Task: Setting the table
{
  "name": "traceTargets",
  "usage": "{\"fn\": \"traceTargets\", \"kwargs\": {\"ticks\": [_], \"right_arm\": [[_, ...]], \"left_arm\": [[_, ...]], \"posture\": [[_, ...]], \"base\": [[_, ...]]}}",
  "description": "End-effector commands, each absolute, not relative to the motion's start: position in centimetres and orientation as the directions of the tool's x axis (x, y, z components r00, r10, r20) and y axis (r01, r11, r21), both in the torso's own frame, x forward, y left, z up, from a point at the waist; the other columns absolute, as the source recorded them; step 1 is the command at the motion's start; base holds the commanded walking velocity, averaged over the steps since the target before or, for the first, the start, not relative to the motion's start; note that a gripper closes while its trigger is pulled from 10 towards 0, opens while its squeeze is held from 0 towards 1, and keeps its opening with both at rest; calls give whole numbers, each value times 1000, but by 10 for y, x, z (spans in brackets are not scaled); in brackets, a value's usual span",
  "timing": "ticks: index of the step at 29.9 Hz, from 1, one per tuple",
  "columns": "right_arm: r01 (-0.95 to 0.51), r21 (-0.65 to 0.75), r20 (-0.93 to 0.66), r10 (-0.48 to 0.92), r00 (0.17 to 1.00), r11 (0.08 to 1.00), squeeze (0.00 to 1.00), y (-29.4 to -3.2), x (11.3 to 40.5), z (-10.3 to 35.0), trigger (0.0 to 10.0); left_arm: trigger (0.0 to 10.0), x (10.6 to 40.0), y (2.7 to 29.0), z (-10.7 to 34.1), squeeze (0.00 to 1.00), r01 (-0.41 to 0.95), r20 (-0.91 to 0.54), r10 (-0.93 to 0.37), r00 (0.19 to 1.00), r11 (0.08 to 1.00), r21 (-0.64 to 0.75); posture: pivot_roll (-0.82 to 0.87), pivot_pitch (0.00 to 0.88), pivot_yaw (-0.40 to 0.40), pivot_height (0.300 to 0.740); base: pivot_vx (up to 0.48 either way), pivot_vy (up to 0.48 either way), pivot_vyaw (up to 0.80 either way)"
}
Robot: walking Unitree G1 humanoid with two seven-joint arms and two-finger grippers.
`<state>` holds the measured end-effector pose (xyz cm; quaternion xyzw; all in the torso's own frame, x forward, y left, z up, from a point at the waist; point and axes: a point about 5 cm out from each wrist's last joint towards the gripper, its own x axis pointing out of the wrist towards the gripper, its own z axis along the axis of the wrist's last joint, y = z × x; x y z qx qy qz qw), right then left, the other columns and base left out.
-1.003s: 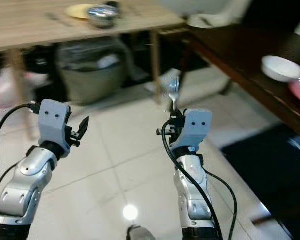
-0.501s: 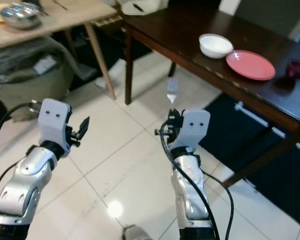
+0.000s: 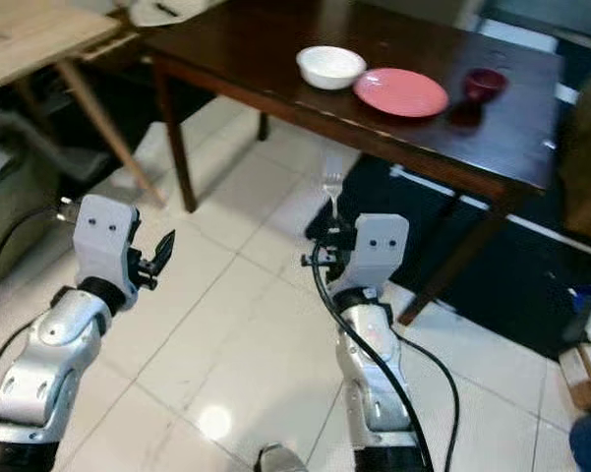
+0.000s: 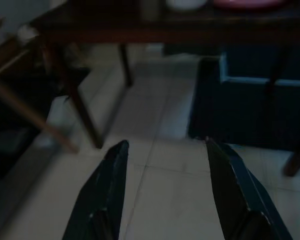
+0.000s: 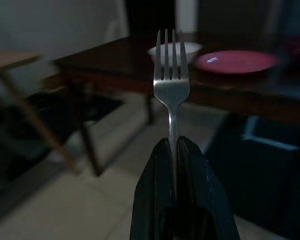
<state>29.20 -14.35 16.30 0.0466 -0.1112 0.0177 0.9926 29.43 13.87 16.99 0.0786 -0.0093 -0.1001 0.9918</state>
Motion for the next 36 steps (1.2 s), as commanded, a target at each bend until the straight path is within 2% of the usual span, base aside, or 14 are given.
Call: {"fn": "traceTargets", "kwargs": {"ticks": [1,9,15,20,28,35,36], "right_arm": [[-46,99,210,24,978,994,0,-141,290,160,10000],[-43,100,210,21,977,994,0,-142,291,160,10000],[-42,99,210,21,978,994,0,-142,291,161,10000],[-44,100,209,22,978,994,0,-142,291,160,10000],[-56,106,193,35,981,993,0,-141,291,156,10000],[-150,140,141,130,981,979,0,-133,292,146,10000],[-243,168,120,225,967,955,0,-123,289,143,10000]], "left_arm": [[10000,293,140,163,110,203,-26,-201,979,966,161],[10000,292,138,163,102,219,-20,-219,976,960,176],[10000,290,136,164,90,239,-21,-238,971,965,103],[10000,291,141,163,78,218,-13,-218,976,970,104],[10000,284,146,148,59,223,-24,-223,975,955,195],[10000,277,149,132,86,207,-66,-197,978,952,224],[10000,278,150,132,114,184,-51,-177,983,954,238]], "posture": [[-119,37,49,740],[-122,39,49,740],[-122,39,49,740],[-122,40,46,740],[-122,42,47,740],[-121,42,39,740],[-121,42,39,740]], "base": [[0,0,-800],[0,0,-800],[0,0,-800],[0,0,-800],[0,0,-800],[0,0,-800],[0,0,0]]}}
